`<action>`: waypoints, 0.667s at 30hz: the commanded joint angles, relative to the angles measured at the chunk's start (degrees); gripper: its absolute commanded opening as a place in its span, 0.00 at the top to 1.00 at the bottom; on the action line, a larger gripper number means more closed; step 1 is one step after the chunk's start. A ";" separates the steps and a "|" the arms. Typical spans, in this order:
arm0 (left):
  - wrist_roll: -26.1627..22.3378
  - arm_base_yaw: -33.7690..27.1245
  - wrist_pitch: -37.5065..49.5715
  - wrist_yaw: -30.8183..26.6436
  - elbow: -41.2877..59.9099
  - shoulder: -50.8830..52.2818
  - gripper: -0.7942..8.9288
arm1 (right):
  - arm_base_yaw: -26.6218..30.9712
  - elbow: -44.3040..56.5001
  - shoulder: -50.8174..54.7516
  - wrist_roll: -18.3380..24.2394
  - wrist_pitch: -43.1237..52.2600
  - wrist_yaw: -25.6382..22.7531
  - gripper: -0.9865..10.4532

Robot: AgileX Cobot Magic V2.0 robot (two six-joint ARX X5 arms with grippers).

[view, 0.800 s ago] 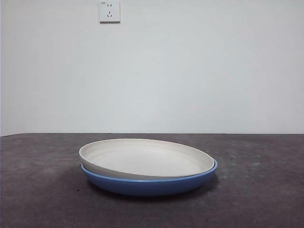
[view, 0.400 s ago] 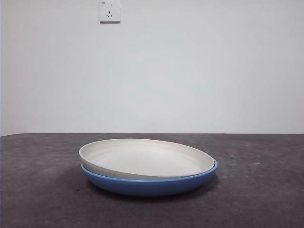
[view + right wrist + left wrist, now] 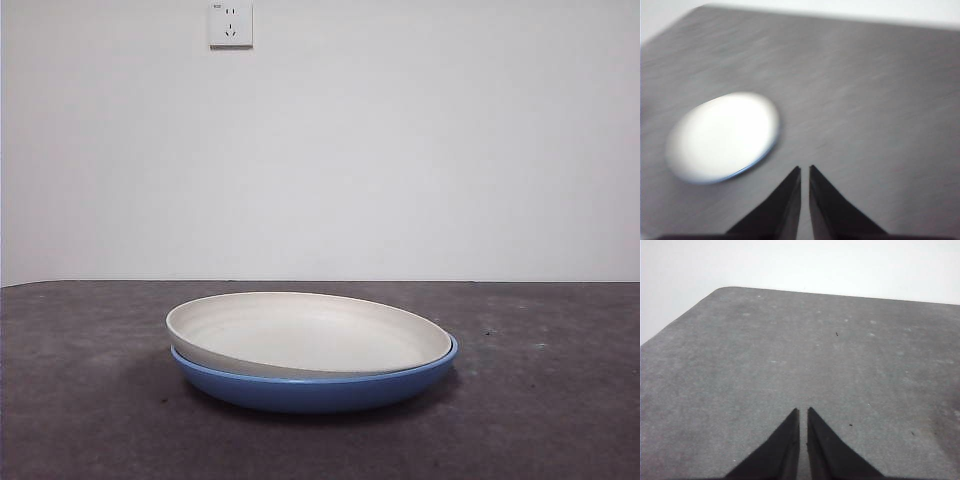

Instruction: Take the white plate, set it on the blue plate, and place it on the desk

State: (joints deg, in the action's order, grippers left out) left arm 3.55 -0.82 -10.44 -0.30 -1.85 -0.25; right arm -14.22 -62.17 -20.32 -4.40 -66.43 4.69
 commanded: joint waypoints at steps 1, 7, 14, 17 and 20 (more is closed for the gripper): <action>-0.09 0.09 -0.39 -0.13 1.16 0.07 0.89 | 5.64 8.85 3.28 4.46 12.46 -1.31 0.89; -0.09 0.09 -0.39 -0.13 1.16 0.07 0.89 | 16.85 32.83 11.87 4.09 41.99 0.59 0.89; -0.09 0.09 -0.39 -0.13 1.16 0.07 0.89 | 21.94 51.12 17.33 3.80 58.16 0.50 0.89; -0.09 0.09 -0.39 -0.13 1.16 0.07 0.89 | 21.57 55.76 18.99 3.80 61.00 -3.17 0.89; -0.09 0.09 -0.39 -0.13 1.16 0.07 0.89 | 20.85 58.64 20.09 3.80 61.33 -6.01 0.89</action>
State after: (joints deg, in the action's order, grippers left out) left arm 3.55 -0.82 -10.44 -0.30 -1.85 -0.25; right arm 6.74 -3.68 -0.32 -0.84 -6.00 -0.78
